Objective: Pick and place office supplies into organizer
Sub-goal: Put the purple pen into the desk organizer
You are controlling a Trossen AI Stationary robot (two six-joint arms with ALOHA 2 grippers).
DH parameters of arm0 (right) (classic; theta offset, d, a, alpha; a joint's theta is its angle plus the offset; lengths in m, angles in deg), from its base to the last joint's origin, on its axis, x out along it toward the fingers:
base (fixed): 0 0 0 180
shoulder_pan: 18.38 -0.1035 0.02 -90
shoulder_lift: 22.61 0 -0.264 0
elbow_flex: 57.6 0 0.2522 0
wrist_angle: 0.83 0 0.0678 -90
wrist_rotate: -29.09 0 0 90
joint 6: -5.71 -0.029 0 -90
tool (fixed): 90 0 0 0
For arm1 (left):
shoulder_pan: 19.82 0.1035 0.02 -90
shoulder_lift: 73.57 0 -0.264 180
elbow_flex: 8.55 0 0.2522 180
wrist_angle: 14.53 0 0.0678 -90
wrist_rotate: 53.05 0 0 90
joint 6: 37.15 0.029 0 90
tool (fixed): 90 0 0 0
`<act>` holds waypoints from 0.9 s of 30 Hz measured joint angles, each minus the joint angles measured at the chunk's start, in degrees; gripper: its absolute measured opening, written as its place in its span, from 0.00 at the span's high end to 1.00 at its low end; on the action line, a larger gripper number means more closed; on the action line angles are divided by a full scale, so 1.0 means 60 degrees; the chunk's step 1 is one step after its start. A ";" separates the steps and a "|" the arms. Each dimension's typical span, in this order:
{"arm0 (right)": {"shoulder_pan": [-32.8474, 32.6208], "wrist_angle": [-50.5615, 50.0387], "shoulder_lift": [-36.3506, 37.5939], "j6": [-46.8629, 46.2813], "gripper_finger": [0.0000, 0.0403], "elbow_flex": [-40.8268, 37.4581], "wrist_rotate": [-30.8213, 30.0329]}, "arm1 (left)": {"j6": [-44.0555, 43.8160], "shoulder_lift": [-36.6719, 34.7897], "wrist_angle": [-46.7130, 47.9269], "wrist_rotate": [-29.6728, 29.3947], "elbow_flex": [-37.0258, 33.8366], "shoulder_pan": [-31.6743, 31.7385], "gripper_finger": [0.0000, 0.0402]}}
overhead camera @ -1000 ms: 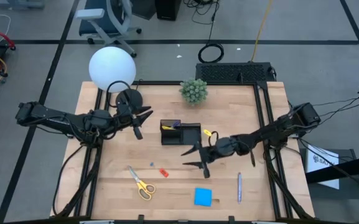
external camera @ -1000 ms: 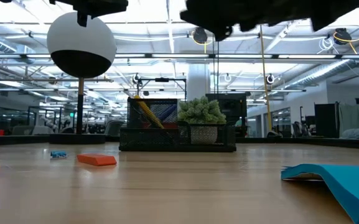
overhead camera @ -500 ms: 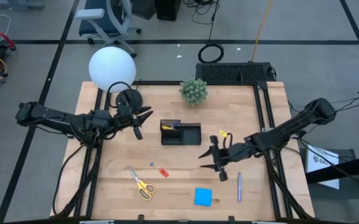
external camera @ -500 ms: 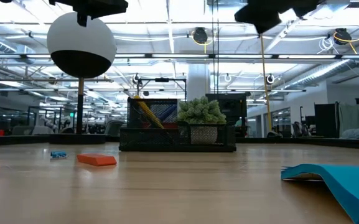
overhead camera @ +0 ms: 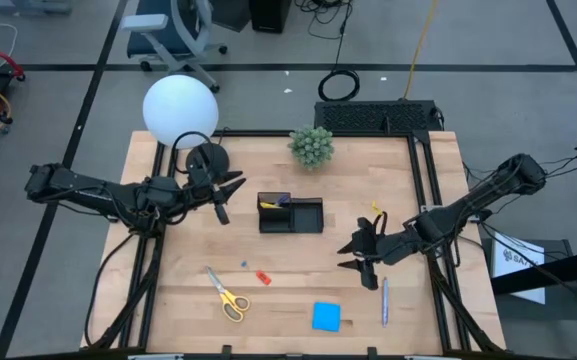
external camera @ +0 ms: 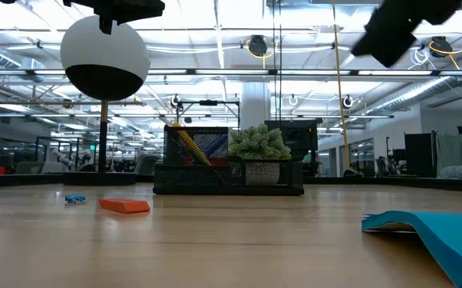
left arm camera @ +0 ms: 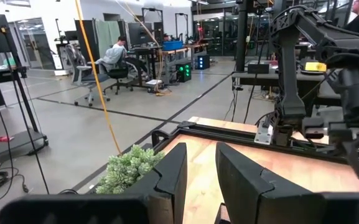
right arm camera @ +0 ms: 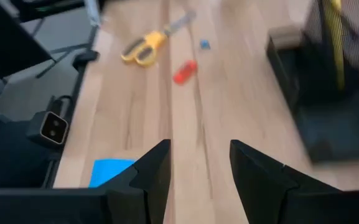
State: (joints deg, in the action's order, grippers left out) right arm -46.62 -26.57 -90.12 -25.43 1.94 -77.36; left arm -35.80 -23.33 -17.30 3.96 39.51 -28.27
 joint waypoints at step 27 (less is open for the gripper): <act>-0.0727 -0.4967 -0.1028 -0.9344 0.62 0.0317 0.1833 | -0.0018 0.0000 0.0002 -0.0008 0.0000 0.0000 0.78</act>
State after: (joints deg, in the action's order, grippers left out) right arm -50.98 -56.38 -96.28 -81.49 3.84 -66.36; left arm -35.91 -23.33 -17.29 3.92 39.51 -28.27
